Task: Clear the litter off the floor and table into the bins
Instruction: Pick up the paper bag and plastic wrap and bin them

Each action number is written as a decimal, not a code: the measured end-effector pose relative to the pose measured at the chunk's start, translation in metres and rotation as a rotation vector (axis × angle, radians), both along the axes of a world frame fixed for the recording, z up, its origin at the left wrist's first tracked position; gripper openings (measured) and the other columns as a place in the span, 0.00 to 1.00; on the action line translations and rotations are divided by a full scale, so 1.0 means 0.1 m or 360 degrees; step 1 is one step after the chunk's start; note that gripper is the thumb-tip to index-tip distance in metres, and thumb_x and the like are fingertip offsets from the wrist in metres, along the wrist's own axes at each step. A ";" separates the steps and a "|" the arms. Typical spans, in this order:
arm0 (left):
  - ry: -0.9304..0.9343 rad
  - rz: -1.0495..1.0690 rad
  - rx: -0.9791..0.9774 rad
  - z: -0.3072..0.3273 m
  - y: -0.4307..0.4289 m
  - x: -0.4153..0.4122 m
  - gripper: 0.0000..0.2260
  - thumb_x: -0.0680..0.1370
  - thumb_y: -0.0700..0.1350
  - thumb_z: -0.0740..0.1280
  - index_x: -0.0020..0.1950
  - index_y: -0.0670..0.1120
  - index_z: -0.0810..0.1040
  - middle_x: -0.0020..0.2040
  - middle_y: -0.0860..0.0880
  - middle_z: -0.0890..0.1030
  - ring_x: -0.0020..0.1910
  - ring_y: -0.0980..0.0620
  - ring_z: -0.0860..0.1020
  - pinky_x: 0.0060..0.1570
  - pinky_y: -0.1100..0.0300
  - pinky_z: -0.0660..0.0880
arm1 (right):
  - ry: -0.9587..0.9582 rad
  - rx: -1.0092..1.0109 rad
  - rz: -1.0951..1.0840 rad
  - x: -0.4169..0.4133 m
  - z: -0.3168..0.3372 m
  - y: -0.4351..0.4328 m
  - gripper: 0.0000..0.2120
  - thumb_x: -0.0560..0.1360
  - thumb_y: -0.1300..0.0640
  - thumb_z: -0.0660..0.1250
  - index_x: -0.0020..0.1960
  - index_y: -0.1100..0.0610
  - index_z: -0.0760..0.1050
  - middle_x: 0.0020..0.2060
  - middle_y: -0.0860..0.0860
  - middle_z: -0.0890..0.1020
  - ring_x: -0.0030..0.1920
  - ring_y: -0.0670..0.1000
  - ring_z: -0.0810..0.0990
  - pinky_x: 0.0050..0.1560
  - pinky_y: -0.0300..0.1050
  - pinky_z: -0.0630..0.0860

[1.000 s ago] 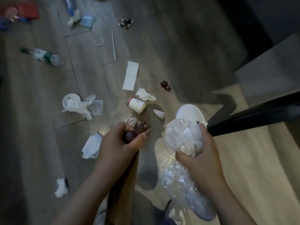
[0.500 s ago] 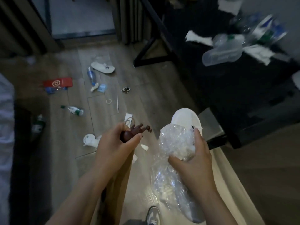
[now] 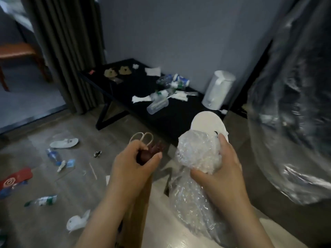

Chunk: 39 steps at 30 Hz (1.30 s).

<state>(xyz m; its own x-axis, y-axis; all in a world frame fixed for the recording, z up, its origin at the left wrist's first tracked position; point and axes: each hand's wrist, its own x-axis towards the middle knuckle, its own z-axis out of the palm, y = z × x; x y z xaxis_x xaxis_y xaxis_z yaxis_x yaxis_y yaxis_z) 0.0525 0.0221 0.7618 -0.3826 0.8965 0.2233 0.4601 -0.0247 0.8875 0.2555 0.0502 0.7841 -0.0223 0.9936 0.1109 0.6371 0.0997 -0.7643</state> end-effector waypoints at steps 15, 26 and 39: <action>-0.0073 -0.1213 0.0409 0.99 -0.51 3.53 0.13 0.68 0.53 0.74 0.37 0.49 0.72 0.35 0.51 0.76 0.31 0.59 0.71 0.32 0.70 0.68 | -0.0140 0.0224 -0.1201 3.16 0.74 -1.84 0.56 0.50 0.36 0.64 0.76 0.38 0.46 0.76 0.44 0.56 0.73 0.54 0.58 0.71 0.53 0.62; -0.0100 -0.1950 0.0379 1.07 -1.58 6.14 0.15 0.68 0.54 0.74 0.38 0.47 0.72 0.34 0.45 0.77 0.33 0.49 0.75 0.33 0.55 0.73 | -0.0073 0.0233 -0.2002 5.15 0.79 -3.68 0.53 0.57 0.43 0.73 0.77 0.40 0.50 0.76 0.48 0.58 0.74 0.55 0.58 0.72 0.54 0.61; -0.0165 -0.2427 0.0243 0.83 -1.17 8.23 0.14 0.69 0.51 0.75 0.37 0.46 0.72 0.36 0.45 0.76 0.35 0.48 0.74 0.33 0.60 0.67 | 0.0007 0.0110 -0.2536 6.60 0.47 -3.69 0.52 0.57 0.40 0.70 0.75 0.36 0.48 0.76 0.44 0.56 0.74 0.53 0.56 0.69 0.54 0.64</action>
